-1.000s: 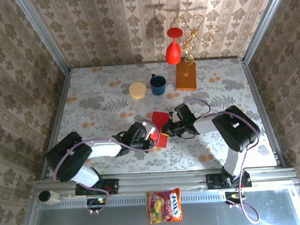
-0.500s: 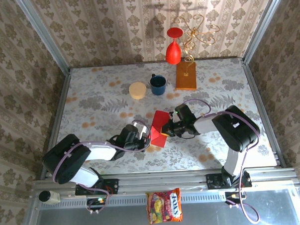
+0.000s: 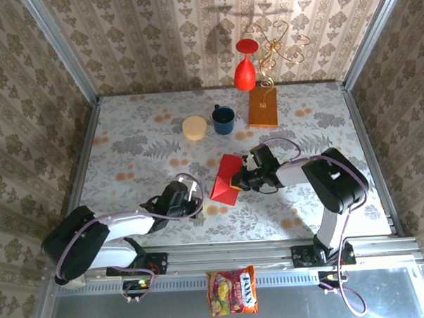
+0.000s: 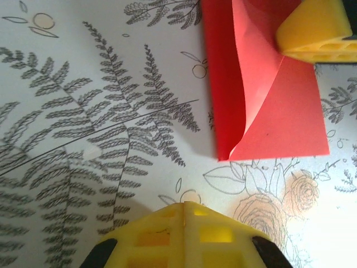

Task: Fold a paper plane with a square sheet of paper (pick it up from the middle)
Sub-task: Fold the triangle a second time at the center of the table.

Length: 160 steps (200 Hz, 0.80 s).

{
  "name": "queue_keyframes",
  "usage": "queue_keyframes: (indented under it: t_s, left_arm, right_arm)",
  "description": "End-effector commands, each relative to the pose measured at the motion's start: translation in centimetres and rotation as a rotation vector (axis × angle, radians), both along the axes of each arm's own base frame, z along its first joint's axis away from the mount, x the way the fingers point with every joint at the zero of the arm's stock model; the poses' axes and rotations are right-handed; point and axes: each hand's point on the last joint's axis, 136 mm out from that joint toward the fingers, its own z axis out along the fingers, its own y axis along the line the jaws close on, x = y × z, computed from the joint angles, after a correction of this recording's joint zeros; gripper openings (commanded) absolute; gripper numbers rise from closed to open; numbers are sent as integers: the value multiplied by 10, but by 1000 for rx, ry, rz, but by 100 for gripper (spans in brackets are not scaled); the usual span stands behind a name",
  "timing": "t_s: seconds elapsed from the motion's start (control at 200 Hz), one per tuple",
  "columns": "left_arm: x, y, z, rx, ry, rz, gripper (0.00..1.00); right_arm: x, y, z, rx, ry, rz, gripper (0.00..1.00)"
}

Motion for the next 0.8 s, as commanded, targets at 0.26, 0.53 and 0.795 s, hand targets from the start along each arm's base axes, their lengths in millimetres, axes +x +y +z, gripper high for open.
queue_keyframes:
  t_s: [0.26, 0.53, 0.795]
  left_arm:
    - [3, -63, 42, 38, -78, -236, 0]
    - [3, -89, 19, 93, -64, -326, 0]
    - [11, -68, -16, 142, -25, -252, 0]
  right_arm:
    - [-31, -42, -52, -252, 125, 114, 0]
    - [-34, -44, -50, -260, 122, 134, 0]
    - [-34, -41, -46, -241, 120, 137, 0]
